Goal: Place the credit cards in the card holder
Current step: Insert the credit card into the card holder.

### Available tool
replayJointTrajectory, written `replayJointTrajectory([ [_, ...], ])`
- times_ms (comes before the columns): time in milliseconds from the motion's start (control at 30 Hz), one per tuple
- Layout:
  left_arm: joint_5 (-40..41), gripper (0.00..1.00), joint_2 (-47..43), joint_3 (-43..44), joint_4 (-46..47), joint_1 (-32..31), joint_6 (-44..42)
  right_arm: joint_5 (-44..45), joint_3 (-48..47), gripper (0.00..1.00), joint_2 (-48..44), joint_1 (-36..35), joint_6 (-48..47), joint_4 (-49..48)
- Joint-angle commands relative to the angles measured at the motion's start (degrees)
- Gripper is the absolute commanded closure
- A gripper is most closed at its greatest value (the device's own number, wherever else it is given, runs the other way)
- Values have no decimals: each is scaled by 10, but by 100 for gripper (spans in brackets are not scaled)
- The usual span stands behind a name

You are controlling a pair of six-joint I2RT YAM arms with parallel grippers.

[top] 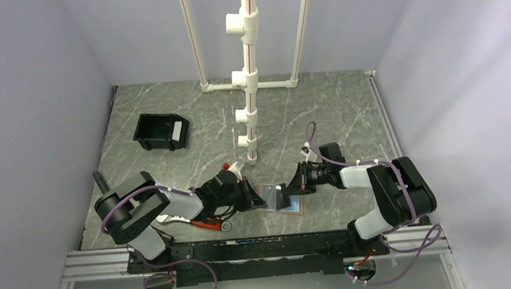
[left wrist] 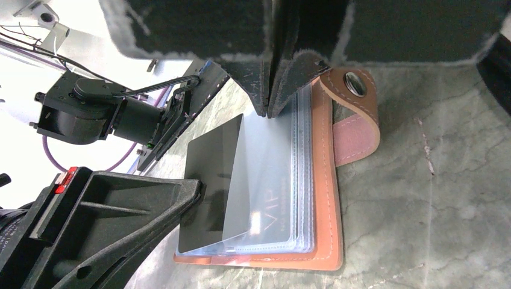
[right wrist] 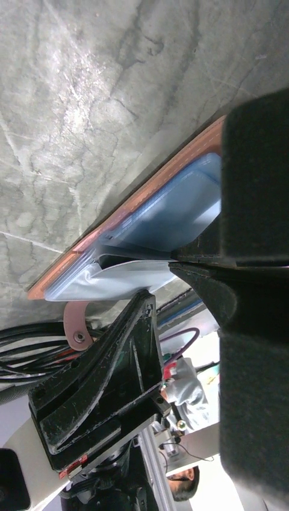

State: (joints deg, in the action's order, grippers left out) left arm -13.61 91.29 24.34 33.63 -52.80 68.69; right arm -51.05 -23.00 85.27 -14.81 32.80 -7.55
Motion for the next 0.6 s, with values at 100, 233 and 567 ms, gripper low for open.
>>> replayJointTrajectory([
  [100,11,95,3,-11,2,-1,2,38,6,100,12,3,10,-74],
  [233,8,95,5,-11,6,-1,3,31,24,100,16,3,40,-115],
  [567,-3,84,-8,7,4,-1,-8,136,102,100,-65,-12,155,-179],
])
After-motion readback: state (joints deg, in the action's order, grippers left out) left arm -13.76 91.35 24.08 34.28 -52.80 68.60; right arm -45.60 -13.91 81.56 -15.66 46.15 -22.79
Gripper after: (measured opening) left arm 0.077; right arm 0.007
